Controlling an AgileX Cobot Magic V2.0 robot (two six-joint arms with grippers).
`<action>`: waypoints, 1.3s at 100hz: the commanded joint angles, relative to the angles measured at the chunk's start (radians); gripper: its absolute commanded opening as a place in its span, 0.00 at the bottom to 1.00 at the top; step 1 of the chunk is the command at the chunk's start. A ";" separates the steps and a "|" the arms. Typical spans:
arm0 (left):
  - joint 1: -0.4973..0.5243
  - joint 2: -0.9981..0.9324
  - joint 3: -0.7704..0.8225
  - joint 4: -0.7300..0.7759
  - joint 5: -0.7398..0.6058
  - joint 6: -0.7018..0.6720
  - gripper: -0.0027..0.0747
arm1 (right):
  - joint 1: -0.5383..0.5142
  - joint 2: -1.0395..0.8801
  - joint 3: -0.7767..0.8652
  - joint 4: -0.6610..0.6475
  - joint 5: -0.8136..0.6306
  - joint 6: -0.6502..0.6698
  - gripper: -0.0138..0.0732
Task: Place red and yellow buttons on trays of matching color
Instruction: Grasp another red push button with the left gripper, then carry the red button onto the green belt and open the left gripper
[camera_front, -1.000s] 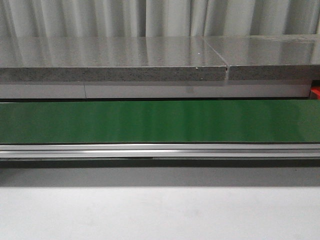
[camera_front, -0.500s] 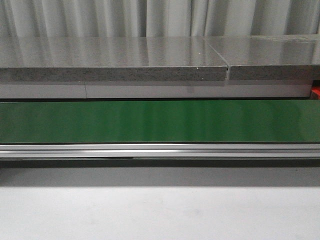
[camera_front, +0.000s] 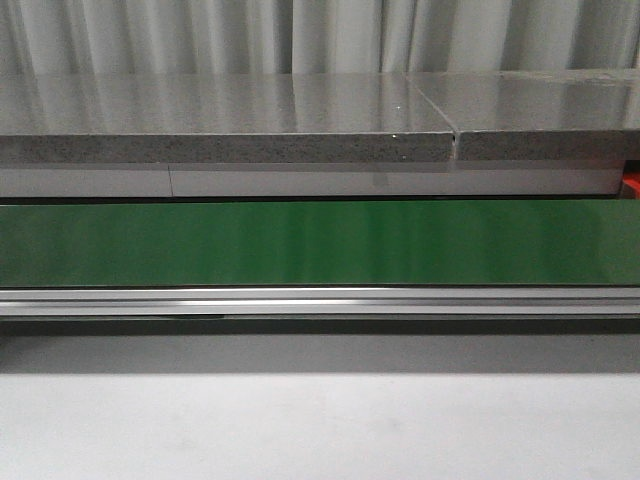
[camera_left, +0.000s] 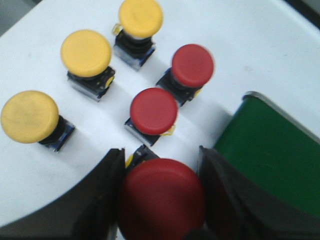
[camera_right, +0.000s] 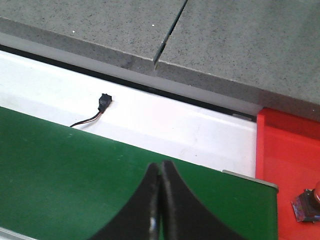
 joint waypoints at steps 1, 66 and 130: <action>-0.029 -0.091 -0.031 -0.008 -0.037 0.029 0.01 | 0.001 -0.016 -0.026 0.012 -0.060 -0.011 0.08; -0.189 -0.018 -0.136 -0.013 0.104 0.114 0.01 | 0.001 -0.016 -0.026 0.012 -0.060 -0.011 0.08; -0.189 0.031 -0.136 -0.038 0.088 0.169 0.68 | 0.001 -0.016 -0.026 0.012 -0.060 -0.011 0.08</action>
